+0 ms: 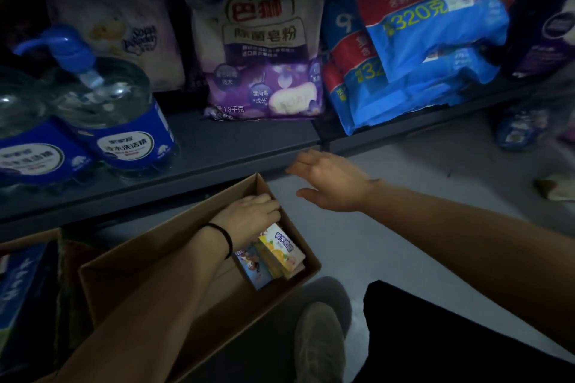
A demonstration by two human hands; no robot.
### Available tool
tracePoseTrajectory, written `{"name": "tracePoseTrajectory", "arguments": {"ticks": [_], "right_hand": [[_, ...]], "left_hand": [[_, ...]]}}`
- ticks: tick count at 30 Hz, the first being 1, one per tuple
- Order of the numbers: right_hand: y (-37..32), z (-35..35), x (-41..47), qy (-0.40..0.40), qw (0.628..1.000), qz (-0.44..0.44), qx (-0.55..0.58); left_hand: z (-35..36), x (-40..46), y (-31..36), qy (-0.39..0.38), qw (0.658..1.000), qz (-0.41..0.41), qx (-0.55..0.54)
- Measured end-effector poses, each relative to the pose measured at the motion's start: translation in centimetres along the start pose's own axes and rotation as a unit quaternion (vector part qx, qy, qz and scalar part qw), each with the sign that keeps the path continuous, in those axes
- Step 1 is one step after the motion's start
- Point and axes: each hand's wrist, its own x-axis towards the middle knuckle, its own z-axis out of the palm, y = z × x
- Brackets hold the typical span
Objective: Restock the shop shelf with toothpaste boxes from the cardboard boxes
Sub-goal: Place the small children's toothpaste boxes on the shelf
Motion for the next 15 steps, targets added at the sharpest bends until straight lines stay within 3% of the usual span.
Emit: {"name": "tracePoseTrajectory", "arguments": {"ticks": [8, 15], "right_hand": [[-3.1, -1.9, -1.1, -0.042, 0.998, 0.042, 0.020], [-8.3, 0.9, -0.8, -0.078, 0.988, 0.108, 0.080]], "left_hand": [[-3.5, -5.9, -1.8, -0.008, 0.998, -0.063, 0.006], [-4.3, -11.2, -2.9, 0.016, 0.994, -0.104, -0.016]]}}
